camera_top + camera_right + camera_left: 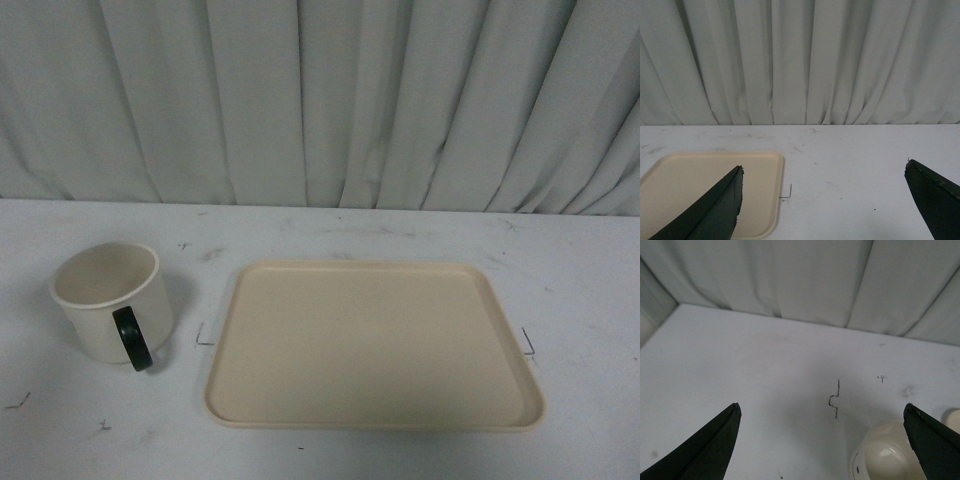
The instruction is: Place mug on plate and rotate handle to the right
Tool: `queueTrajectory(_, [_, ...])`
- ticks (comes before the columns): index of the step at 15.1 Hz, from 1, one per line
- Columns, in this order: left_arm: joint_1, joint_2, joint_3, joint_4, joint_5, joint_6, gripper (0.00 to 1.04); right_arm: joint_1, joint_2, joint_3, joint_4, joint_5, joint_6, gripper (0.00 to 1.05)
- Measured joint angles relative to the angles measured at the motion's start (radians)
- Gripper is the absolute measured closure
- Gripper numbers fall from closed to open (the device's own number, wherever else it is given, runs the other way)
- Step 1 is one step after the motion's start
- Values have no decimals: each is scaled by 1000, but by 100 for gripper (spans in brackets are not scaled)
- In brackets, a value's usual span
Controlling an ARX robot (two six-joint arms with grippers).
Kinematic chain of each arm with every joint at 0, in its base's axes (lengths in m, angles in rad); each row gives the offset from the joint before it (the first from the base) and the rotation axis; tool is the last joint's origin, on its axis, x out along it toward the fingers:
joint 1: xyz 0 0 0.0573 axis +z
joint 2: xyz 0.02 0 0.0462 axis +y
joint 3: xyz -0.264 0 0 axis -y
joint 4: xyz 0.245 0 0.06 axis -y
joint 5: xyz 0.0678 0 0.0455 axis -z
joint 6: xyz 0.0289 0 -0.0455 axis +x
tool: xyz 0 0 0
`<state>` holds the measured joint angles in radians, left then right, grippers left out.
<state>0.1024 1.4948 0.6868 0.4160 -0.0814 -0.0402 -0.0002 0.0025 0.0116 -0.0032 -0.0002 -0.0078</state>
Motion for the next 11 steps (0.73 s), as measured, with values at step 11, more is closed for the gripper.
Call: queueTrajectory(11, [31,483,431,-304,246,182,7,0,0,0,0,0,0,6])
